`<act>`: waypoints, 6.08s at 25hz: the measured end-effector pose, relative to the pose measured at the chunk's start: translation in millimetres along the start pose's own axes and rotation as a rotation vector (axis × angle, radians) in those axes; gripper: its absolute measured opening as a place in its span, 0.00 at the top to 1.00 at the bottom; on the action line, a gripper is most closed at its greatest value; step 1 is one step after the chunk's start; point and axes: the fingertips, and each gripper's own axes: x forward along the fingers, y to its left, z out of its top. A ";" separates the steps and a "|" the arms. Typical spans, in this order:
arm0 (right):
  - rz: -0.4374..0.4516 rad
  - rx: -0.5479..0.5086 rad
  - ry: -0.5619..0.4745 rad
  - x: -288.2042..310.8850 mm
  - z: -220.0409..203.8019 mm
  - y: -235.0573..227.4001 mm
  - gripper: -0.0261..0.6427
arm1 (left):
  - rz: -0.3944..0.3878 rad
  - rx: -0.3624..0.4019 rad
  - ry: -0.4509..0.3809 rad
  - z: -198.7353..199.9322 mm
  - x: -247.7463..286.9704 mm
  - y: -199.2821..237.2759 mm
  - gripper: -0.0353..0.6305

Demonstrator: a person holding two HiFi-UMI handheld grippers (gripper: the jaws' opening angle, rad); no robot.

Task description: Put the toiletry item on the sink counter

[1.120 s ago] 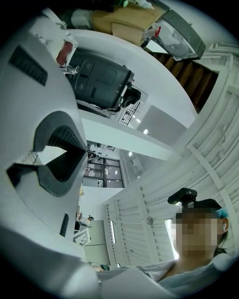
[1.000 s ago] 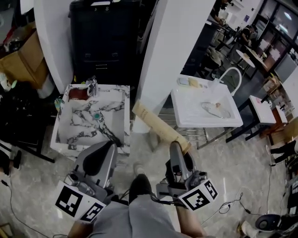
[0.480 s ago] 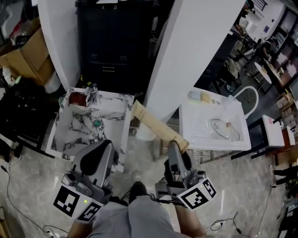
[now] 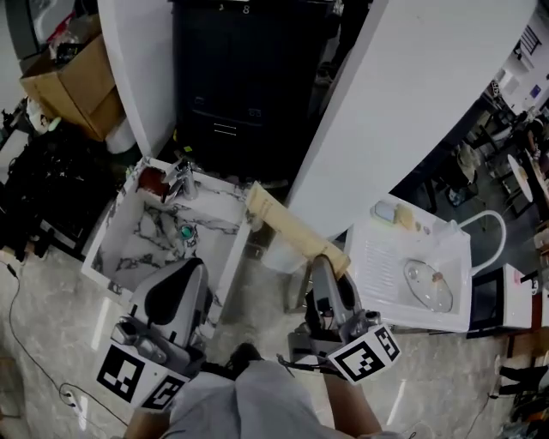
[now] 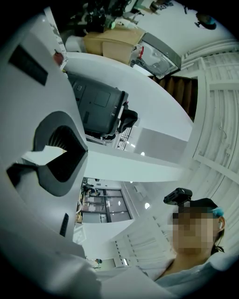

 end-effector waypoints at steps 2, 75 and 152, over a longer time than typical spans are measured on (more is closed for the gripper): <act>0.022 0.011 0.019 12.6 0.8 -11.0 0.89 | 0.039 0.001 -0.006 -1.4 8.0 3.6 0.94; -0.136 0.214 0.542 181.1 -266.2 -213.0 0.87 | 0.516 0.012 0.054 -13.9 -23.5 112.1 0.94; 0.250 -0.110 0.395 113.6 -149.1 66.2 0.96 | 0.340 0.055 -0.017 11.8 -86.7 104.2 0.94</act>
